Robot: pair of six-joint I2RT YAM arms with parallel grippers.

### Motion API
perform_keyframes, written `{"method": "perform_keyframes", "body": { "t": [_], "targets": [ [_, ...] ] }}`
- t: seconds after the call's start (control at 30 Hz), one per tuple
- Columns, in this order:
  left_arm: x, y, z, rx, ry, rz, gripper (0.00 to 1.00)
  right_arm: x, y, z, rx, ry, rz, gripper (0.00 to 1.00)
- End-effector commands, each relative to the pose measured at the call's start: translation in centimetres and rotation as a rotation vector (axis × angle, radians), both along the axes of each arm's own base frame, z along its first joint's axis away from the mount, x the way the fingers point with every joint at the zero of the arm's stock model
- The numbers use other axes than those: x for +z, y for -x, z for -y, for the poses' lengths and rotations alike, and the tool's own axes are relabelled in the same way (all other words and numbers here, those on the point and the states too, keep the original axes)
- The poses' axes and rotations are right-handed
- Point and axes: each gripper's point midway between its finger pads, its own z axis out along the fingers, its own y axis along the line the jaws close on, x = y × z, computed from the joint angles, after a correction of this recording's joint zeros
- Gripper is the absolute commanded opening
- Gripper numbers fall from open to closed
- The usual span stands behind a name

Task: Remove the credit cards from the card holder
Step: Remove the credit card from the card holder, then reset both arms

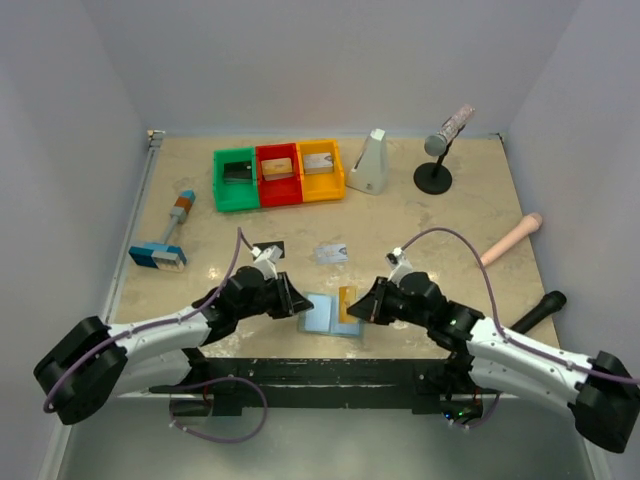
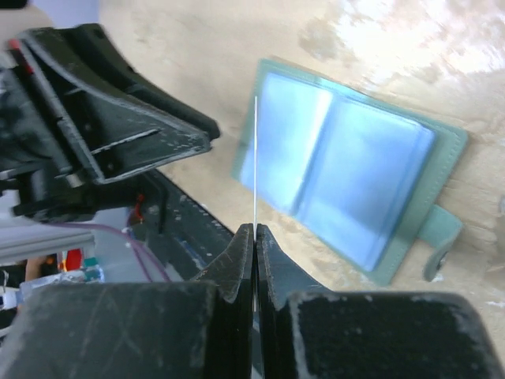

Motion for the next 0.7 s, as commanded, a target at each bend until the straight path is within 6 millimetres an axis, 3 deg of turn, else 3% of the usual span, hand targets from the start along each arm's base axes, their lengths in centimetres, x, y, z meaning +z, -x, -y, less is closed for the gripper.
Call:
{"method": "perform_keyframes", "body": {
  "t": [0.0,0.17,0.33,0.47,0.67],
  "targets": [
    [4.2,-0.8,0.4,0.020,0.072,0.075,0.32,5.3,-0.3,0.9,0.018,-0.014,0.140,0.00],
    [7.8,0.0,0.4,0.020,0.253,0.171,0.48,8.2,1.0,0.8,0.107,-0.083,0.244,0.00],
    [11.1,1.5,0.5,-0.053,0.349,0.289,0.50,8.1,2.4,-0.5,0.202,-0.137,0.271,0.00],
    [12.9,3.1,1.0,-0.130,0.407,0.348,0.51,9.2,3.1,-1.9,0.238,-0.183,0.308,0.00],
    [12.5,4.6,1.9,-0.215,0.435,0.340,0.51,10.5,3.7,-3.6,0.285,-0.189,0.320,0.00]
  ]
}}
